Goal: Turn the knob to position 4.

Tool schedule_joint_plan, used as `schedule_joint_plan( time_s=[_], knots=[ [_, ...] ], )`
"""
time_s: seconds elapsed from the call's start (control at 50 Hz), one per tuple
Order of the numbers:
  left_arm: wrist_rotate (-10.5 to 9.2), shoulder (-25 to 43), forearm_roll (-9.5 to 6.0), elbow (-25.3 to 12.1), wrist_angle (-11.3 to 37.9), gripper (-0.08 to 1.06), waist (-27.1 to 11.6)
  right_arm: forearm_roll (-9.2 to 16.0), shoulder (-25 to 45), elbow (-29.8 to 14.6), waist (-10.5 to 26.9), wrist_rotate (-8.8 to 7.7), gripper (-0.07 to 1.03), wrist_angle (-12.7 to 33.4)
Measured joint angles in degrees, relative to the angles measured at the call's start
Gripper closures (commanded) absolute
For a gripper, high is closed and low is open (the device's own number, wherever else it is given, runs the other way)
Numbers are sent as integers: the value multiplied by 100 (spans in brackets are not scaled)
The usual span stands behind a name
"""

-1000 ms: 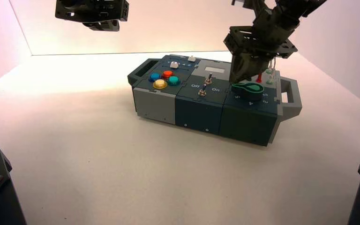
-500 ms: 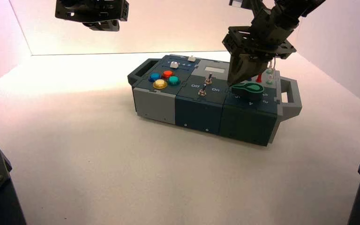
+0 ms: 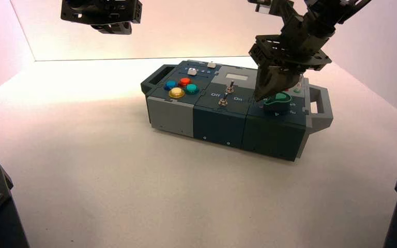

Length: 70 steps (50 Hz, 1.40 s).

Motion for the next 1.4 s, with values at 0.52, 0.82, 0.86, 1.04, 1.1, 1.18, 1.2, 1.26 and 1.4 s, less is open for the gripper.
schedule_joint_plan(
  time_s=[0.52, 0.82, 0.86, 1.04, 1.1, 1.18, 1.2, 1.26, 1.4],
  knots=[
    [0, 0, -9, 0, 0, 100, 0, -26, -211, 132, 0, 0, 99, -9],
    [0, 0, -9, 0, 0, 100, 0, -18, -220, 176, 9, 0, 99, -9],
    [0, 0, -9, 0, 0, 100, 0, -18, -220, 185, 0, 0, 99, -9],
    [0, 0, -9, 0, 0, 100, 0, -26, -255, 237, 0, 0, 99, -9],
    [0, 0, 0, 0, 0, 100, 0, -18, -272, 237, 0, 0, 99, -9],
    [0, 9, -9, 0, 0, 100, 0, -18, -290, 264, 0, 0, 99, -18],
    [0, 9, -9, 0, 0, 100, 0, -18, -290, 264, 0, 0, 99, -18],
    [0, 9, 0, 0, 0, 100, 0, -26, -308, 264, 0, 0, 99, -9],
    [0, 9, 0, 0, 0, 100, 0, -26, -316, 272, 0, 9, 99, -18]
  ],
)
